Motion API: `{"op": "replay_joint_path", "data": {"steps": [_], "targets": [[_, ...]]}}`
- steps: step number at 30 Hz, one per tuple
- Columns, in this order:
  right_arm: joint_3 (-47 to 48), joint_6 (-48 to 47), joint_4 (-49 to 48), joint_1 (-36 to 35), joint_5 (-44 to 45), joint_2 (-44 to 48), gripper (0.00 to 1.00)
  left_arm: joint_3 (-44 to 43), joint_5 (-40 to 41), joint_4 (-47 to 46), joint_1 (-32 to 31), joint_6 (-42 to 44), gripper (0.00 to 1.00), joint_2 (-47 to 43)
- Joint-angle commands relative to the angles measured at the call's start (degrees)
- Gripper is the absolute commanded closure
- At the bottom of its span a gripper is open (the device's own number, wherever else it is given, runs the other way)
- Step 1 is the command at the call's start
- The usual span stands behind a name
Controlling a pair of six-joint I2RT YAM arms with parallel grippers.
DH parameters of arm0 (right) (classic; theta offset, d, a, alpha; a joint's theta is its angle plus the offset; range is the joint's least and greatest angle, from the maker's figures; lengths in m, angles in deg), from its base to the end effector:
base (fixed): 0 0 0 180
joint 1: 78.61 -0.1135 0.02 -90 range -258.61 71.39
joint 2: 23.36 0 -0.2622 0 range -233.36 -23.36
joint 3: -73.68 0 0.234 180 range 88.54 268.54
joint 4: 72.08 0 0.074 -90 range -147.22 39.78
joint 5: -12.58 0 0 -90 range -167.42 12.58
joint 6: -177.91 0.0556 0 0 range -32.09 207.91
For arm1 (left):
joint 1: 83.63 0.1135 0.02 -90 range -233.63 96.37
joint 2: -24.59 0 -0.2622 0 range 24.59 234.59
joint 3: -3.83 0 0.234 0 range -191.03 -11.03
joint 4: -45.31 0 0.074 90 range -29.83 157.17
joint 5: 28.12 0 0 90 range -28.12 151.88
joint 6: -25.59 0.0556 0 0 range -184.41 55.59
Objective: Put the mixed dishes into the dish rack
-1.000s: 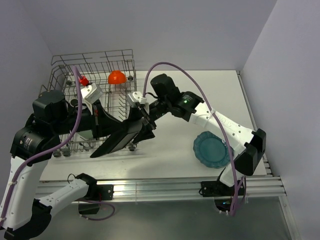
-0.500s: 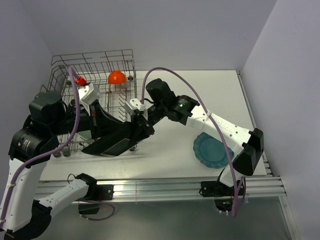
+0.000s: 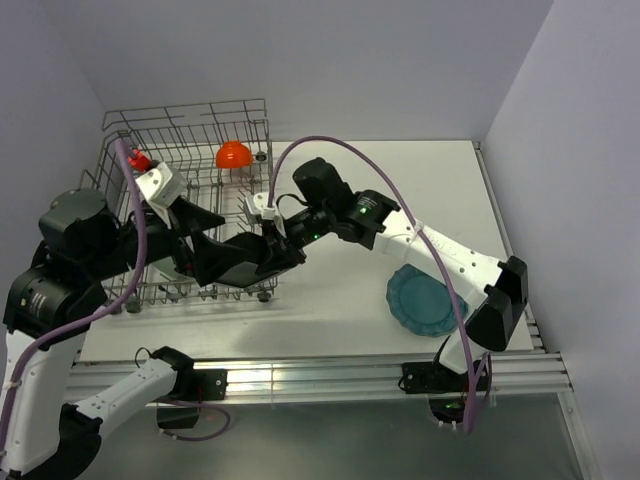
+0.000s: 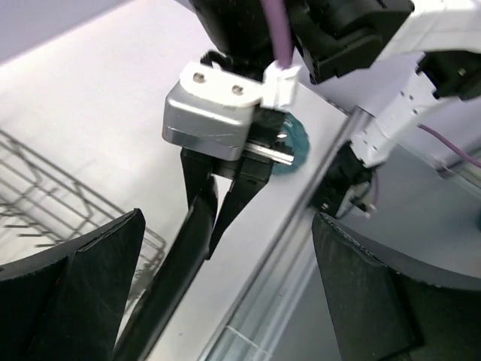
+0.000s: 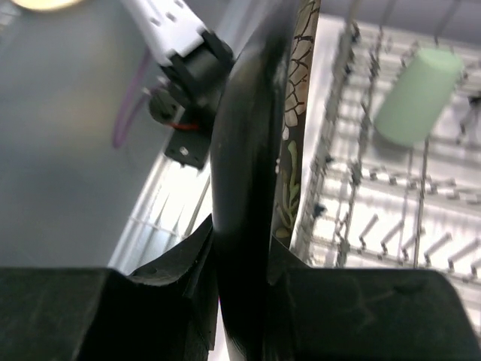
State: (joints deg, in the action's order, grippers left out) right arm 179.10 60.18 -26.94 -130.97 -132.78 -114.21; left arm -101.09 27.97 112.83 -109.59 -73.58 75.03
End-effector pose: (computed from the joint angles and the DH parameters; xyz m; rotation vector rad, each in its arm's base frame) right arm 0.1722 0.2982 0.3808 -1.7444 1.1453 1.2679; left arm 0.0817 -0.0743 0.4790 0.6990 1.7285 -0.9614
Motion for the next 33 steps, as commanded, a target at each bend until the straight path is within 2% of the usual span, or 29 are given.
{"op": "replay_joint_path", "data": {"steps": [1, 4, 5, 9, 12, 20, 21, 24, 29, 33], "targets": [[6.8, -1.1, -0.9, 0.2, 3.2, 0.2, 1.00, -3.6, 10.0, -3.3, -0.1, -0.2, 0.01, -3.1], [9.1, -1.6, 0.4, 0.2, 4.3, -0.4, 1.00, -3.7, 14.8, -6.5, -0.1, -1.1, 0.01, -6.3], [9.8, -1.7, 0.6, 0.1, 5.1, -0.5, 1.00, -2.8, 18.8, -7.7, -0.1, -1.5, 0.01, -7.4], [18.6, -3.5, 4.7, 0.2, 7.2, -3.2, 1.00, 0.7, 24.1, -12.3, -0.1, -3.0, 0.01, -13.4], [26.6, -5.1, 10.7, 0.1, 7.8, -7.1, 1.00, 2.3, 23.3, -12.3, -0.1, -3.2, 0.01, -14.3], [44.1, -4.8, 18.0, -0.3, 8.2, -17.7, 1.00, 9.5, 22.6, -13.6, 0.0, -4.6, 0.01, -17.0], [49.4, -4.9, 22.0, -0.3, 9.1, -19.3, 1.00, 10.2, 22.5, -14.3, -0.1, -4.9, 0.01, -17.4], [57.3, -5.2, 29.3, -0.5, 11.6, -25.9, 1.00, 12.4, 22.3, -14.5, -0.1, -4.9, 0.01, -18.3], [50.9, -5.6, 29.5, -2.2, 17.5, -26.6, 1.00, 15.5, 23.7, -14.6, 0.0, -4.5, 0.01, -19.2], [53.5, -5.4, 32.5, -2.7, 19.1, -29.5, 1.00, 17.0, 23.4, -15.4, 0.0, -4.9, 0.01, -20.1]]}}
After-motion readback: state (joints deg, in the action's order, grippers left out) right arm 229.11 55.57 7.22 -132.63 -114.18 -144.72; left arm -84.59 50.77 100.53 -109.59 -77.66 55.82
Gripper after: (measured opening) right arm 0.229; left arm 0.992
